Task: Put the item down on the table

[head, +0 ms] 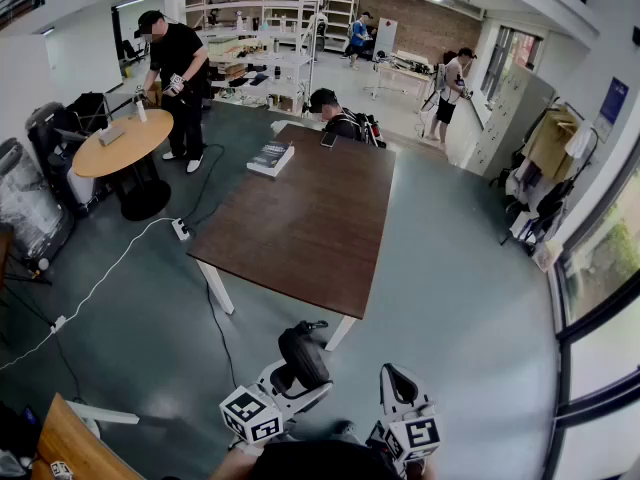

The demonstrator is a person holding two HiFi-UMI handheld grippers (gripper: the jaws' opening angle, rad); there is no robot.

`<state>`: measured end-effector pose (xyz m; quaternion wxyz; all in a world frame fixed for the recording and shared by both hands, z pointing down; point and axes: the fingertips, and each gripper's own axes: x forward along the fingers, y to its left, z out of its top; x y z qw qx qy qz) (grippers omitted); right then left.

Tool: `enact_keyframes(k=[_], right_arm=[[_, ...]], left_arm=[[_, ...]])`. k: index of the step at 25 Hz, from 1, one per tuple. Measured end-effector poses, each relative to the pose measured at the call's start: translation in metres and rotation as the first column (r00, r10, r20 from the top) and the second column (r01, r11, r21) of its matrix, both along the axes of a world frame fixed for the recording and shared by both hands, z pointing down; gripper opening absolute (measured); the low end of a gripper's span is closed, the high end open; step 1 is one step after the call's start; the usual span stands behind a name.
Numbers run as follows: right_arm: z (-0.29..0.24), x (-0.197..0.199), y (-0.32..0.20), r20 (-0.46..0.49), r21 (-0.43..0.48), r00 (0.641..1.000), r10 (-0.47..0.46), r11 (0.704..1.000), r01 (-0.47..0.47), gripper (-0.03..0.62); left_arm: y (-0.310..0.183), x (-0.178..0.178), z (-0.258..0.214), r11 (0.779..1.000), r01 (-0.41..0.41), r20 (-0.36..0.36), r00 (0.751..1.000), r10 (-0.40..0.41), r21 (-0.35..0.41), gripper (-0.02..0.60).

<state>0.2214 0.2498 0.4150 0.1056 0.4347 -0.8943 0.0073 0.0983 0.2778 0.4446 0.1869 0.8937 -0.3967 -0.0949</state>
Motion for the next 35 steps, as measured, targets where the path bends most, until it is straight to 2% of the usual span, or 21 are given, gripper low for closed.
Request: enact_keyframes(k=[10, 20, 31, 35], right_arm=[[0.001, -0.064, 0.012, -0.068, 0.018, 0.997, -0.049, 0.999, 0.051, -0.014], [0.003, -0.102, 0.022, -0.074, 0.009, 0.997, -0.030, 1.000, 0.030, -0.014], [0.025, -0.140, 0.036, -0.082, -0.049, 0.992, -0.091, 0.995, 0.087, -0.014], [0.025, -0.152, 0.030, -0.103, -0.039, 0.987, -0.120, 0.992, 0.116, -0.014]], left_arm=[[0.012, -0.057, 0.005, 0.999, 0.032, -0.010, 0.999, -0.032, 0.004, 0.337], [0.023, -0.099, 0.009, 0.999, 0.037, -0.020, 0.999, -0.037, 0.008, 0.337], [0.035, -0.138, 0.014, 0.998, 0.065, -0.022, 0.998, -0.065, -0.012, 0.337], [0.034, -0.148, 0.020, 0.995, 0.095, -0.019, 0.995, -0.096, -0.024, 0.337]])
